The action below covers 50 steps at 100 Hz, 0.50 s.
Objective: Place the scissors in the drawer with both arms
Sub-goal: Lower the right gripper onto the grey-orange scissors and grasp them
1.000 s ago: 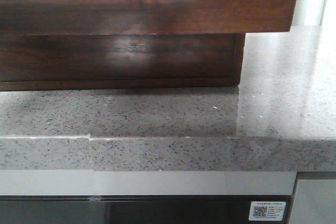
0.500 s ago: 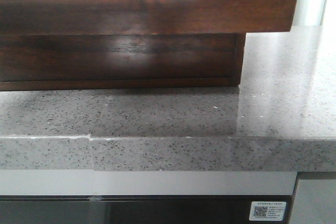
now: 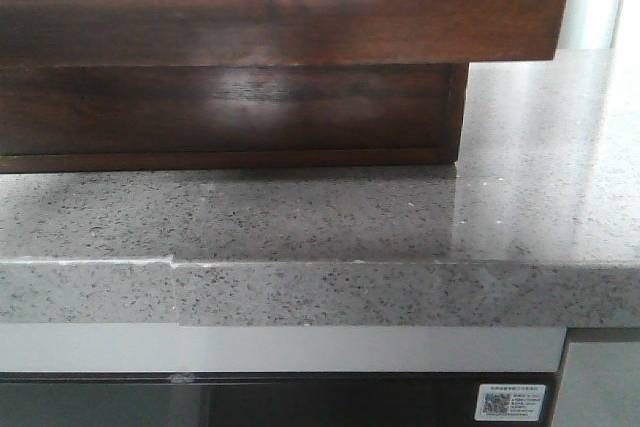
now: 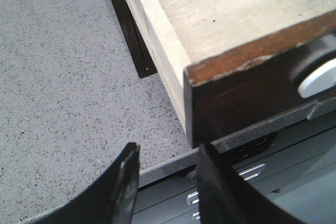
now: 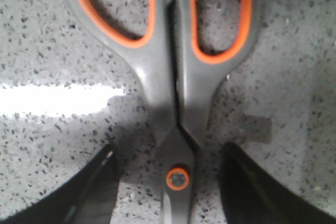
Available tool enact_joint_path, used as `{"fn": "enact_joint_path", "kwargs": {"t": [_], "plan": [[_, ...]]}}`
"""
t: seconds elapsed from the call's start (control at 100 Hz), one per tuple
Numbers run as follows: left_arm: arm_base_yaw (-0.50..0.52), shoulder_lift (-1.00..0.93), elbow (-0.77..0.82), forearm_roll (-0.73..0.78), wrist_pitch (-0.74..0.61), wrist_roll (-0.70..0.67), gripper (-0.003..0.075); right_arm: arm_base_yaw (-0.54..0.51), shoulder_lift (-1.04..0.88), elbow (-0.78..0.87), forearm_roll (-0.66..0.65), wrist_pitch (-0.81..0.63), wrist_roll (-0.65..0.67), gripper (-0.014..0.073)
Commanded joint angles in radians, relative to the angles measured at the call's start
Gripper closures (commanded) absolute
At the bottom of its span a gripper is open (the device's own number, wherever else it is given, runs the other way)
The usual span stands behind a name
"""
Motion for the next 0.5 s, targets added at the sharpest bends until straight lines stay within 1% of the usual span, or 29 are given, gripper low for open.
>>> {"fn": "enact_joint_path", "kwargs": {"t": [0.0, 0.29, 0.43, 0.49], "plan": [[-0.007, 0.007, -0.034, -0.013, -0.067, -0.014, 0.0482, -0.001, -0.031, -0.027, 0.005, -0.005, -0.015, 0.0310], [-0.007, 0.007, -0.034, -0.013, -0.067, -0.014, 0.0482, -0.001, -0.031, -0.027, 0.003, -0.001, -0.015, 0.0524], [-0.007, 0.007, -0.034, -0.013, -0.067, -0.014, 0.0482, -0.001, -0.031, -0.027, 0.003, 0.003, -0.031, 0.0605], [-0.007, 0.007, -0.034, -0.013, -0.067, -0.014, 0.0482, -0.001, -0.031, -0.027, 0.003, 0.005, -0.033, 0.0627]]}}
